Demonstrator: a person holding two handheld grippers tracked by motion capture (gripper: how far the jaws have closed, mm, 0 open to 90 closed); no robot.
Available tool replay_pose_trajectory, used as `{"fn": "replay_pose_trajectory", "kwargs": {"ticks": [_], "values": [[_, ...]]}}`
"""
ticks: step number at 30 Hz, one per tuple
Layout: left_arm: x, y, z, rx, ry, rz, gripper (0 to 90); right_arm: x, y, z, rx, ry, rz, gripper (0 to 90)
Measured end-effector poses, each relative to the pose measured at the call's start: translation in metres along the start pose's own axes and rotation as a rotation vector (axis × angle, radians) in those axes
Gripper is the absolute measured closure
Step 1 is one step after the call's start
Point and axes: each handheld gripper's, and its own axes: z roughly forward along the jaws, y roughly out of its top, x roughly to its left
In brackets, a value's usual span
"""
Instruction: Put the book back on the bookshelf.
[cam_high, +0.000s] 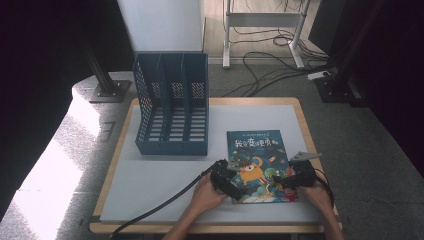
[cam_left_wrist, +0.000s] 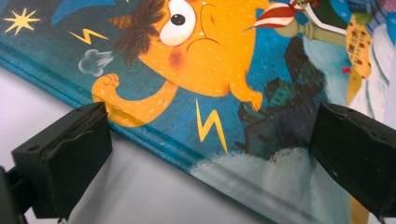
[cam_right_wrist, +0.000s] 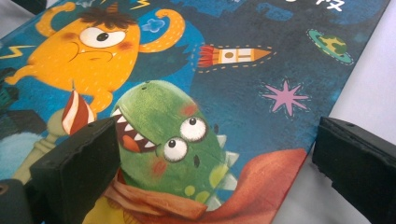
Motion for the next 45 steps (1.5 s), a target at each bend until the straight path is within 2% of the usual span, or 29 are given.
{"fn": "replay_pose_trajectory", "kwargs": {"ticks": [1,2,4,5,6,7,8,9,10,11,13,15,17,18,19,20,22,25,27,35,45], "values": [[0.000,0.000,0.000,0.000,0.000,0.000,0.0,0.001,-0.001,-0.001,0.003,-0.001,-0.001,0.5],[-0.008,-0.004,-0.001,-0.013,0.002,0.002,0.0,0.003,-0.003,-0.003,0.009,-0.007,-0.008,0.4],[-0.012,-0.005,-0.001,-0.024,0.004,0.006,0.0,0.004,-0.004,-0.004,0.012,-0.009,-0.010,0.4],[-0.013,-0.006,-0.002,-0.023,0.001,0.016,0.0,0.003,-0.006,-0.006,0.007,-0.005,-0.012,0.7],[-0.012,-0.006,-0.003,-0.011,-0.020,0.041,0.0,0.003,-0.007,-0.006,0.004,-0.002,-0.014,0.6],[-0.012,-0.006,-0.003,-0.011,-0.020,0.041,0.0,0.003,-0.008,-0.006,-0.003,0.000,-0.016,0.6],[-0.005,-0.004,-0.007,-0.001,-0.092,0.046,0.0,0.003,-0.008,-0.007,-0.009,0.001,-0.017,0.7],[-0.005,-0.004,-0.007,-0.001,-0.092,0.046,0.0,0.002,-0.009,-0.007,-0.011,0.005,-0.020,1.2],[0.001,-0.004,-0.012,-0.005,-0.111,0.042,0.0,0.002,-0.009,-0.007,-0.011,0.005,-0.020,1.2],[0.009,-0.003,-0.018,-0.007,-0.067,0.078,0.0,0.001,-0.011,-0.010,-0.012,0.014,-0.013,2.6],[0.020,-0.003,-0.024,0.015,-0.006,0.100,0.0,0.000,-0.011,-0.012,-0.013,0.027,-0.002,3.3],[0.030,-0.003,-0.026,0.026,0.022,0.091,0.0,0.000,-0.012,-0.013,-0.016,0.025,0.005,3.3],[0.033,-0.003,-0.025,0.027,0.024,0.086,0.0,-0.001,-0.012,-0.014,-0.017,0.017,0.001,3.6],[0.038,-0.004,-0.021,0.036,0.041,0.082,0.0,-0.003,-0.011,-0.014,-0.013,0.013,0.008,4.3],[0.038,-0.004,-0.021,0.036,0.041,0.082,0.0,-0.003,-0.011,-0.014,-0.011,0.012,0.009,4.6],[0.041,-0.006,-0.014,0.051,0.037,0.085,0.0,-0.004,-0.011,-0.014,-0.004,0.014,0.012,4.9],[0.045,-0.008,-0.013,0.042,0.008,0.057,0.0,-0.004,-0.011,-0.013,-0.002,0.018,0.005,4.7],[0.044,-0.008,-0.013,0.042,0.013,0.059,0.0,-0.003,-0.010,-0.011,-0.009,0.041,0.003,2.3],[0.043,-0.008,-0.012,0.042,0.013,0.060,0.0,-0.004,-0.006,-0.008,0.007,0.051,0.007,0.4],[0.037,-0.008,-0.009,0.023,-0.001,0.074,0.0,-0.011,0.007,0.003,0.027,0.042,0.004,0.2],[0.025,-0.005,-0.002,-0.018,-0.038,0.109,0.0,-0.020,0.026,0.020,0.050,0.043,0.016,0.0]]}}
